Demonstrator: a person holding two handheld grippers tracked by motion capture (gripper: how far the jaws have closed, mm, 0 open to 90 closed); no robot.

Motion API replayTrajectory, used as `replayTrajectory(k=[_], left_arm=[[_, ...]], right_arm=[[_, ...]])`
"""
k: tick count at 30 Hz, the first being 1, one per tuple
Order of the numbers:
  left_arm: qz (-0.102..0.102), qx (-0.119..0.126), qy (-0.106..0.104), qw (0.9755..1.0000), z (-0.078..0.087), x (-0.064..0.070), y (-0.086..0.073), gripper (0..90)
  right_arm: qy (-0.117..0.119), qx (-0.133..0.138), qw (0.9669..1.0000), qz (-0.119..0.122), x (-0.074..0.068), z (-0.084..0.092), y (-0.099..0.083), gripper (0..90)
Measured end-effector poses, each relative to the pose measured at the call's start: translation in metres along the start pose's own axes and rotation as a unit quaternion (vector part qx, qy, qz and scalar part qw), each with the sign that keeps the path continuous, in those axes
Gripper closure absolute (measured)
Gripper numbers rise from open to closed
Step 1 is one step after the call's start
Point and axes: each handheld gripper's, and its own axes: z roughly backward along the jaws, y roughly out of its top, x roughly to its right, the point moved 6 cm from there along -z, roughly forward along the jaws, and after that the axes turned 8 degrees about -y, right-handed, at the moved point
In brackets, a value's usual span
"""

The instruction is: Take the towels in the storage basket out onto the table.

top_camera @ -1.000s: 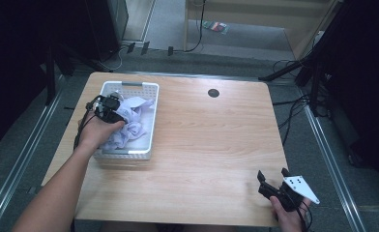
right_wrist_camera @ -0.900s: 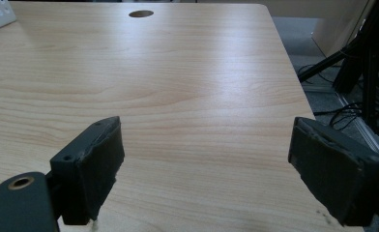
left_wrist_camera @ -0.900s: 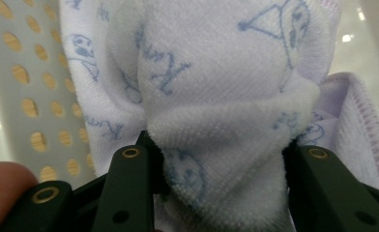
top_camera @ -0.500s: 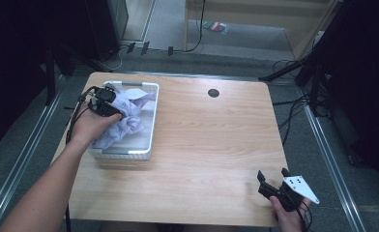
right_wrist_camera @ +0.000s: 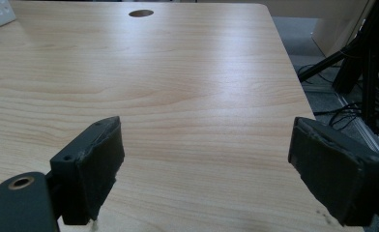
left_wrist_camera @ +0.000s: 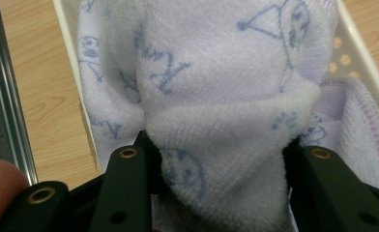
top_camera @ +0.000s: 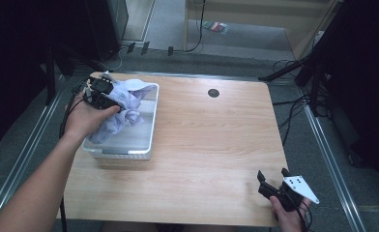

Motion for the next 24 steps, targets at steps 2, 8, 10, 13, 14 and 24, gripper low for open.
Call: replayTrajectory(k=[2,8,10,13,14,24], left_arm=[[-0.003,0.003,-0.002,1.0000,0.004,0.003,0.002,56.7],[-0.014,0.009,-0.010,0.9998,0.014,0.012,0.009,56.4],[-0.016,0.012,-0.007,0.9998,0.016,0.016,0.012,56.3],[-0.025,0.014,-0.008,0.9996,0.022,0.023,0.017,56.3],[-0.025,0.014,-0.008,0.9996,0.022,0.023,0.017,56.3],[-0.052,0.021,-0.022,0.9982,0.027,0.055,0.033,56.1]], right_arm=[[0.000,0.000,1.0000,0.000,0.000,0.000,0.000,12.7],[0.000,0.000,1.0000,0.000,0.000,0.000,0.000,12.7],[0.000,0.000,1.0000,0.000,0.000,0.000,0.000,12.7],[0.000,0.000,1.0000,0.000,0.000,0.000,0.000,12.7],[0.000,0.000,1.0000,0.000,0.000,0.000,0.000,12.7],[0.000,0.000,1.0000,0.000,0.000,0.000,0.000,12.7]])
